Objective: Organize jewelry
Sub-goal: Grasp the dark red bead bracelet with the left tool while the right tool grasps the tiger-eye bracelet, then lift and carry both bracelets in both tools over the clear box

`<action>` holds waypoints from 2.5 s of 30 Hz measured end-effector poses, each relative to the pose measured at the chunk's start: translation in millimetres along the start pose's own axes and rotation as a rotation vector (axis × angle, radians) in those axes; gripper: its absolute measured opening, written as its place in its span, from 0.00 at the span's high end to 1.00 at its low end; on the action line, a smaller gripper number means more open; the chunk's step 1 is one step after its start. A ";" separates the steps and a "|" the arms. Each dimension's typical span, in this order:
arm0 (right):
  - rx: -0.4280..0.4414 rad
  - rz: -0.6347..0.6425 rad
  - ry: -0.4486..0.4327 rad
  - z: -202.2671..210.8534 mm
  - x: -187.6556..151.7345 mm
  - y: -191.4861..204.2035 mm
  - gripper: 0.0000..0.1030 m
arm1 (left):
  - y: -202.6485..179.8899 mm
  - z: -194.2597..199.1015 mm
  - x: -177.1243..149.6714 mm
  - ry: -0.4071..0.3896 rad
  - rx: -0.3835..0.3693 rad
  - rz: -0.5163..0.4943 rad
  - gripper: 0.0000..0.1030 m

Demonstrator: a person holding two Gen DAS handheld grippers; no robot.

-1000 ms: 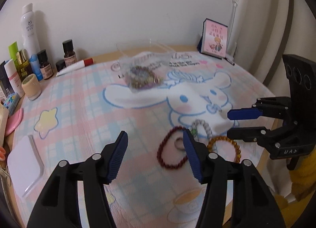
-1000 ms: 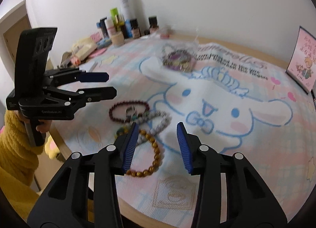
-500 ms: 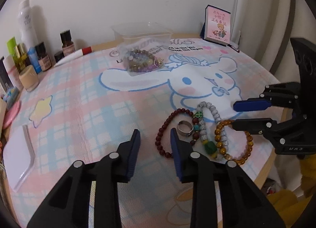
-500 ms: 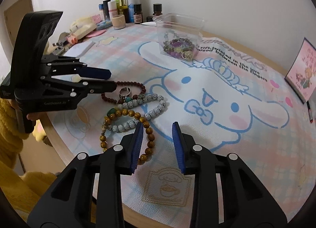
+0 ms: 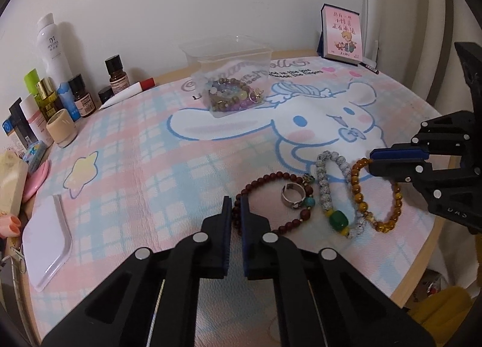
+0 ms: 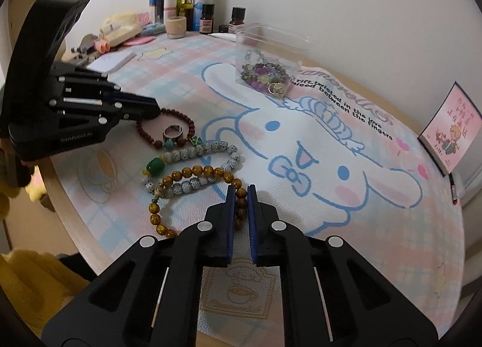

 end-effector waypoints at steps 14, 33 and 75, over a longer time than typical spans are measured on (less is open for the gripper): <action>0.065 -0.091 -0.220 50.7 36.2 -8.5 0.93 | -5.7 51.7 44.3 -0.182 -0.072 0.020 0.95; 0.048 -0.112 -0.318 53.2 76.1 -26.3 0.93 | 8.3 64.9 86.1 -0.322 -0.112 0.132 0.95; 0.003 -0.221 -0.234 -74.5 134.5 -75.3 0.93 | 54.6 -66.4 137.5 -0.249 -0.126 0.298 0.95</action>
Point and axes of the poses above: each gripper's, at about its wrist camera, not at the fingertips, and z roughly against the way its jaws point, y to its left, x to its top, the point moved 3 cm from there along -z, roughly the way its jaws point, and after that the axes turned 13 degrees about -y, right-handed, at the moved point
